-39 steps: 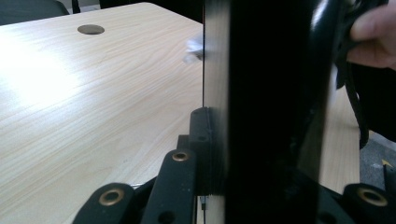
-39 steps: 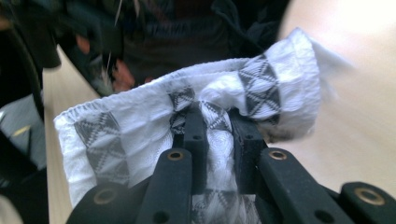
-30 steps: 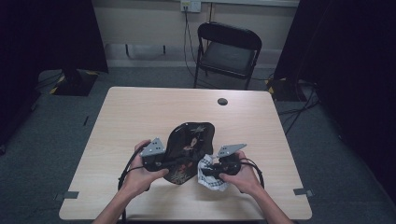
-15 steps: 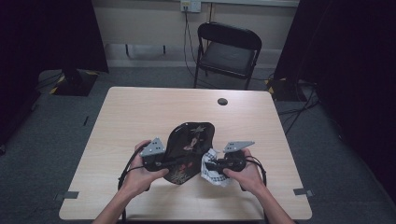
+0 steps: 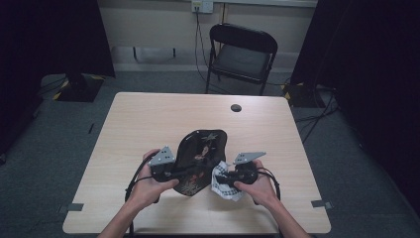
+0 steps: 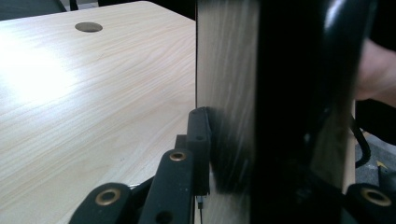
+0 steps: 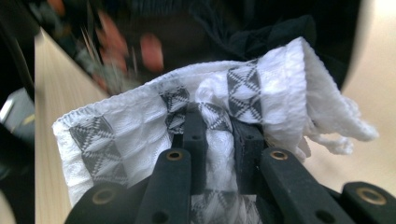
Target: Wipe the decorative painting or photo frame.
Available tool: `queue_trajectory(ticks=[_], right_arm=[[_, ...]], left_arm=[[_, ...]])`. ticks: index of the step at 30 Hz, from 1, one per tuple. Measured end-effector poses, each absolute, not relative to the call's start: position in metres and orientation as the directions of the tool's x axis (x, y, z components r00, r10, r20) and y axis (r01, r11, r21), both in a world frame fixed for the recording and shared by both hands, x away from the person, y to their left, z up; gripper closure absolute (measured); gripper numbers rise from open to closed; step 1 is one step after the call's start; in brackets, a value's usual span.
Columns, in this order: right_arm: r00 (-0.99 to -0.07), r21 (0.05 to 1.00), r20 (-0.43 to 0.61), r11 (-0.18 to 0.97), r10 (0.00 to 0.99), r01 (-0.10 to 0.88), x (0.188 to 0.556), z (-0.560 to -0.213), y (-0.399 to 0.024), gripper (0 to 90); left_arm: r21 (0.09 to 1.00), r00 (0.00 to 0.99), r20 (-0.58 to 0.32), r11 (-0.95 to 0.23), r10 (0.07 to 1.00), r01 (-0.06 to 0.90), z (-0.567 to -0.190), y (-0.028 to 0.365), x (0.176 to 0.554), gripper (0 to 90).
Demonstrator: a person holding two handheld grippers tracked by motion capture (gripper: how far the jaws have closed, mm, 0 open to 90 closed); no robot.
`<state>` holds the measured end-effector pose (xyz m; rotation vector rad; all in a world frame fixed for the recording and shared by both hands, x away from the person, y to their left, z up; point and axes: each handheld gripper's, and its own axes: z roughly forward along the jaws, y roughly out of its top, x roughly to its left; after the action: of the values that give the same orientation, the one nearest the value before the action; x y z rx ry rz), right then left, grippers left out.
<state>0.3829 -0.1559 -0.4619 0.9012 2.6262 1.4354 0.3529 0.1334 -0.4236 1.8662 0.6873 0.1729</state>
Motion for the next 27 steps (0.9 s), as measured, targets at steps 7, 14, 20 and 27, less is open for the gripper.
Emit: queue_trajectory(ticks=[7, 14, 20, 27], right_arm=[[-0.816, 0.823, 0.232, 0.340, 0.530, 0.455, 0.383, -0.448, -0.163, 79.0], [-0.820, 0.719, 0.268, 0.462, 0.505, 0.519, 0.384, -0.481, -0.153, 78.9], [-0.831, 0.707, 0.254, 0.491, 0.495, 0.509, 0.382, -0.486, -0.147, 78.9], [-0.832, 0.709, 0.245, 0.493, 0.498, 0.504, 0.382, -0.485, -0.147, 78.9]], left_arm=[[0.892, 0.822, -0.196, -0.252, 0.535, 0.376, -0.423, 0.133, 0.353, 78.8], [0.891, 0.823, -0.193, -0.256, 0.534, 0.375, -0.423, 0.133, 0.352, 78.5], [0.892, 0.830, -0.174, -0.272, 0.530, 0.361, -0.422, 0.134, 0.354, 78.0], [0.890, 0.834, -0.160, -0.288, 0.528, 0.353, -0.417, 0.131, 0.352, 71.2]])
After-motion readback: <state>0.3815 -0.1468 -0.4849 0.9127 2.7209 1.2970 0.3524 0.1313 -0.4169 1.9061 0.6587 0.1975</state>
